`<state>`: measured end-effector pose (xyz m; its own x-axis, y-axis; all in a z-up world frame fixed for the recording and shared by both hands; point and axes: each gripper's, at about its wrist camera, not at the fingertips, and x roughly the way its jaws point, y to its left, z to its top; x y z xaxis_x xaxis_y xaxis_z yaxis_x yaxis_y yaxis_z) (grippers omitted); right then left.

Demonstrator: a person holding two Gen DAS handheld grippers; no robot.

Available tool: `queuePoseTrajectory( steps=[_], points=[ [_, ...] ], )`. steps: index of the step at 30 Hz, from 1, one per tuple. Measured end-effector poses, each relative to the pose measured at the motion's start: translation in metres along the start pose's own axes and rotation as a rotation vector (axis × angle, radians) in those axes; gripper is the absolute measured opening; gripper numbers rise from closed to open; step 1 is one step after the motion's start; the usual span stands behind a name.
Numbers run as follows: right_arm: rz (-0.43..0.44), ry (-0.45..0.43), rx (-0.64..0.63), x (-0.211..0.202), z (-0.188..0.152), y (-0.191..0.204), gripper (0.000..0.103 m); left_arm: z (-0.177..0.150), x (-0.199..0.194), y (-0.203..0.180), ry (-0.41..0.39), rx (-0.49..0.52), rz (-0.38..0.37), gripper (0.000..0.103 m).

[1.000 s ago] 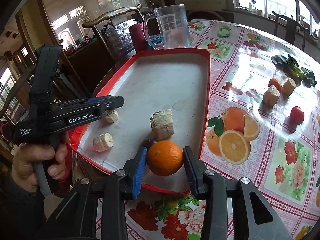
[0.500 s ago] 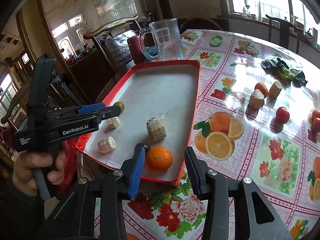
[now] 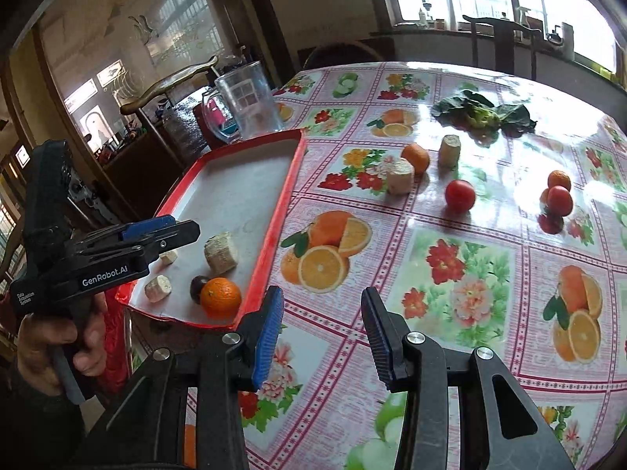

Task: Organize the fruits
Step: 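Carry the lime and orange to the tray and release them with both tools, then grasp a bun piece with the left tool while the right tool grasps a tomato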

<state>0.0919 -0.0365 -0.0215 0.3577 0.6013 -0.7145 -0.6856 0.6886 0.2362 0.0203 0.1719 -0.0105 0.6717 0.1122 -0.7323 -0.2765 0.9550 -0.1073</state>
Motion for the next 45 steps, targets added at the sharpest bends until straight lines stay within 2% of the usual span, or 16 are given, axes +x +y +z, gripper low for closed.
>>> queuePoseTrajectory(
  steps=[13, 26, 30, 35, 41, 44, 45],
  points=[
    [-0.093, -0.033, 0.11, -0.02, -0.003, -0.073, 0.044, 0.016, 0.021, -0.071, 0.031, 0.092, -0.093, 0.052],
    [-0.21, -0.028, 0.21, -0.01, 0.015, -0.16, 0.044, 0.044, 0.062, -0.109, 0.08, 0.078, -0.168, 0.052],
    [-0.26, -0.032, 0.23, 0.003, 0.028, -0.185, 0.052, 0.06, 0.084, -0.115, 0.092, 0.073, -0.165, 0.052],
    [-0.282, -0.029, 0.238, 0.02, 0.045, -0.204, 0.052, 0.074, 0.12, -0.121, 0.135, 0.059, -0.127, 0.052],
    [-0.298, -0.034, 0.221, 0.038, 0.058, -0.211, 0.053, 0.085, 0.145, -0.132, 0.164, 0.074, -0.128, 0.052],
    [-0.328, -0.043, 0.19, 0.043, 0.06, -0.209, 0.051, 0.087, 0.155, -0.138, 0.184, 0.09, -0.122, 0.052],
    [-0.334, -0.042, 0.19, 0.043, 0.06, -0.209, 0.042, 0.087, 0.155, -0.139, 0.177, 0.098, -0.122, 0.052]
  ],
)
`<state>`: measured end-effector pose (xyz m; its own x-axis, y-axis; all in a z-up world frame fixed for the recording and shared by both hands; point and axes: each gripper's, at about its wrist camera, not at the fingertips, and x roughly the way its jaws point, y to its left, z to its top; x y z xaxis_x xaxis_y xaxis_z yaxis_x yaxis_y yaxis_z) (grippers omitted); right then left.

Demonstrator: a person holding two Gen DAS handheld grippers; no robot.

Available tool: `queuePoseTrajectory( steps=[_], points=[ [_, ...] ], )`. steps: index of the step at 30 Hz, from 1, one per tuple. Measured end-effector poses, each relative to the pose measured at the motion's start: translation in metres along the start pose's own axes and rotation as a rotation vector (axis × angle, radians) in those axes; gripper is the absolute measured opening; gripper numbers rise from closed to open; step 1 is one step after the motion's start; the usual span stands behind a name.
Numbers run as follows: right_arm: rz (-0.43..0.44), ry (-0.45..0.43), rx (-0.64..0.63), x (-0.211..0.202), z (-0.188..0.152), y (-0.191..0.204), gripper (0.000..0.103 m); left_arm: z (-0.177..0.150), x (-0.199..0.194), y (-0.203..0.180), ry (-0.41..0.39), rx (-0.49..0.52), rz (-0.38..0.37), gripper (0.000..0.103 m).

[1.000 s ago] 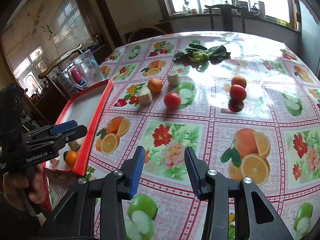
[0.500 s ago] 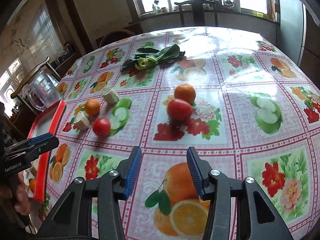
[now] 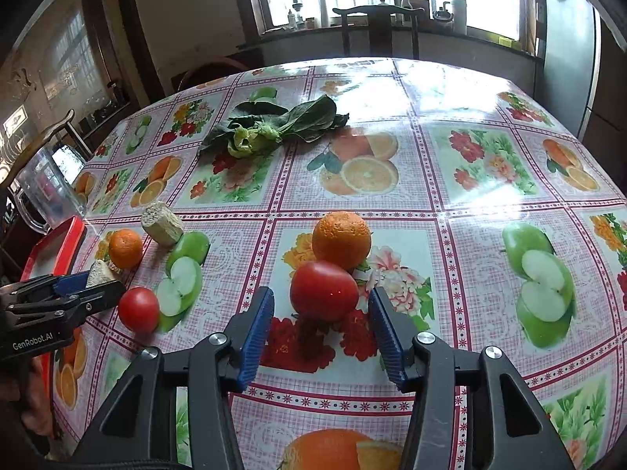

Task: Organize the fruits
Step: 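Grasp a bun piece with the left tool while the right tool grasps a tomato, then carry the bun piece and tomato toward the tray with both tools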

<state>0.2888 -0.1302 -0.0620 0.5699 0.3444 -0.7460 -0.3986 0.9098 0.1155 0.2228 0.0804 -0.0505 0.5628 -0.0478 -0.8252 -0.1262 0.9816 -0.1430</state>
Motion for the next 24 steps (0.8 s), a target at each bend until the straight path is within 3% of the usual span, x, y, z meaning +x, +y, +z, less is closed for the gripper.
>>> queuePoseTrajectory(
  steps=[1, 7, 8, 13, 24],
  points=[
    [-0.001, -0.002, 0.0, 0.0, 0.0, 0.0, 0.035, 0.0, 0.002, 0.0, 0.004, 0.006, -0.005, 0.052],
    [0.056, 0.004, 0.02, -0.017, -0.013, 0.0, 0.034, -0.006, -0.001, -0.009, -0.004, 0.091, 0.018, 0.032],
    [0.066, 0.002, 0.02, -0.023, -0.017, 0.002, 0.034, -0.009, -0.003, -0.009, -0.005, 0.101, 0.024, 0.026],
    [0.123, -0.012, 0.023, -0.052, -0.03, 0.014, 0.034, -0.022, -0.015, 0.0, -0.006, 0.074, -0.03, 0.025],
    [0.218, -0.074, -0.06, -0.117, -0.042, 0.064, 0.034, -0.064, -0.073, 0.01, -0.097, 0.019, -0.105, 0.025]
  ],
)
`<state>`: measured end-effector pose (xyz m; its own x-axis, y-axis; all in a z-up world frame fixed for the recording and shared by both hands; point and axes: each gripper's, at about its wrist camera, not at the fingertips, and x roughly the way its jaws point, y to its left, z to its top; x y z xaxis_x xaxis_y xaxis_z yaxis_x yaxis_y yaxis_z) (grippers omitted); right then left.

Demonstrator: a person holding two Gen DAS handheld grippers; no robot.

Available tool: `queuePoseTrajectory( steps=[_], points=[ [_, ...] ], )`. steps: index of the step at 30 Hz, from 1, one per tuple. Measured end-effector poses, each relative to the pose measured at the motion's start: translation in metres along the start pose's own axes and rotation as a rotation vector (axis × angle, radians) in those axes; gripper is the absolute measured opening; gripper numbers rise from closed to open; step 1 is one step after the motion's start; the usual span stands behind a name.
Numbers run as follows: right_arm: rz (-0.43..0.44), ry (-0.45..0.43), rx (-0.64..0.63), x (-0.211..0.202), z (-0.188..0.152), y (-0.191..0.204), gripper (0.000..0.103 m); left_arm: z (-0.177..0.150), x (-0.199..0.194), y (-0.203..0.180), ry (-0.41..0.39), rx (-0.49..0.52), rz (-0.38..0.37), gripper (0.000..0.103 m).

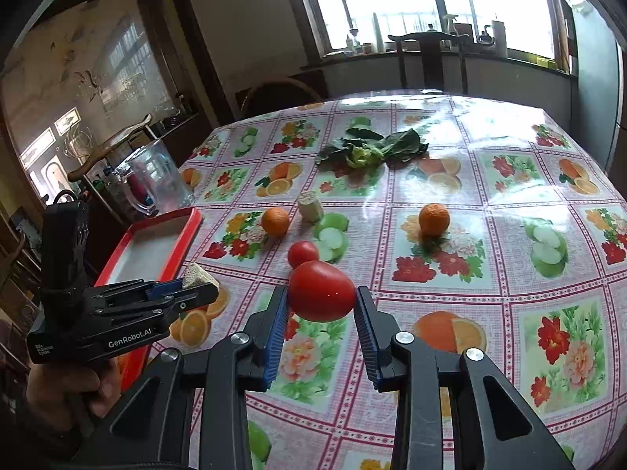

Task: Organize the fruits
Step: 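Carry the bun piece and tomato toward the tray with both tools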

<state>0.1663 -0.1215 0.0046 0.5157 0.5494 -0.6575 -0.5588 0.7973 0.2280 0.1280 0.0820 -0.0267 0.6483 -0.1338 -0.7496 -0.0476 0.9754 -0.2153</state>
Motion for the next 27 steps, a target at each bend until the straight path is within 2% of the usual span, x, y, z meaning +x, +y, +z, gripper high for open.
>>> queuePoseTrajectory(
  steps=[8, 16, 27],
  points=[
    [0.049, 0.012, -0.041, -0.004, -0.01, 0.038, 0.034, -0.023, -0.039, 0.02, -0.044, -0.048, 0.007, 0.025],
    [0.092, 0.022, -0.093, -0.003, -0.016, 0.076, 0.034, -0.038, -0.076, 0.038, -0.106, -0.064, 0.048, 0.025],
    [0.13, 0.052, -0.151, 0.006, -0.019, 0.119, 0.034, -0.051, -0.097, 0.072, -0.134, -0.119, 0.08, 0.025]
  ],
)
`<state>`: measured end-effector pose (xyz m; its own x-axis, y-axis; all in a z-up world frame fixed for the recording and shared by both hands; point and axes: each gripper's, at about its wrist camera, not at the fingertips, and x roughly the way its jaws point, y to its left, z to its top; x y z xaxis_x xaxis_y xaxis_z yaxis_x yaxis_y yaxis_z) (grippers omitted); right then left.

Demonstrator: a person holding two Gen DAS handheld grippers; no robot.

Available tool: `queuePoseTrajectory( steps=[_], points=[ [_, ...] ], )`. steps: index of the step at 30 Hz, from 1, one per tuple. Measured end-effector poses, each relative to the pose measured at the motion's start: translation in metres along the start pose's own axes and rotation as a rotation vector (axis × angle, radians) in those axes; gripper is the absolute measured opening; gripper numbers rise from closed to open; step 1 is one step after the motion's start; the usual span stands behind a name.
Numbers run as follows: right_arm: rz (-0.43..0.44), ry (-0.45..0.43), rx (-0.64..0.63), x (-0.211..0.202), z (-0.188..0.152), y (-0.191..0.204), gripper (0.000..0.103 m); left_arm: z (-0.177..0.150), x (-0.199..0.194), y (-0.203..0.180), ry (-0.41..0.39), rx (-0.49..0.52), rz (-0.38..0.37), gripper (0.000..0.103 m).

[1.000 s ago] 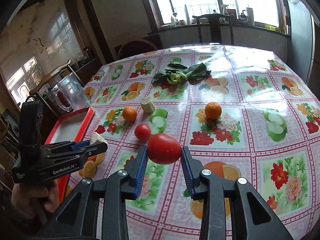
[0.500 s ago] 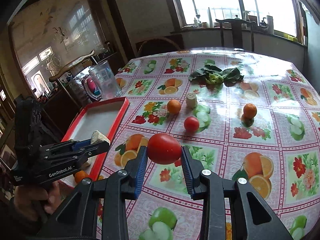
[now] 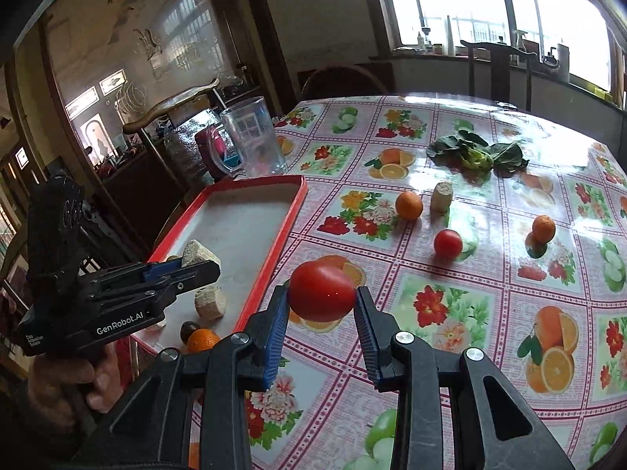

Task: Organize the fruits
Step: 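Carry the bun piece and tomato toward the tray with both tools, then lower the bun piece and tomato into the tray and open both tools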

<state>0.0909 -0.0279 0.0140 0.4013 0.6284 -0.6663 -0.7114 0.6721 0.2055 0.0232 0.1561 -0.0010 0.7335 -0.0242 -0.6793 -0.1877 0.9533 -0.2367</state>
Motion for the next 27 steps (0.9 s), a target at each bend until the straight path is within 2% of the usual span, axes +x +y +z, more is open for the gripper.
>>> queuePoseTrajectory(
  steps=[20, 27],
  points=[
    [0.075, 0.07, -0.089, 0.049, 0.01, 0.068, 0.034, -0.01, -0.016, 0.064, -0.02, -0.113, 0.042, 0.025],
    [0.088, 0.089, -0.102, 0.068, 0.017, 0.08, 0.034, -0.007, -0.018, 0.086, -0.027, -0.144, 0.065, 0.025]
  ],
)
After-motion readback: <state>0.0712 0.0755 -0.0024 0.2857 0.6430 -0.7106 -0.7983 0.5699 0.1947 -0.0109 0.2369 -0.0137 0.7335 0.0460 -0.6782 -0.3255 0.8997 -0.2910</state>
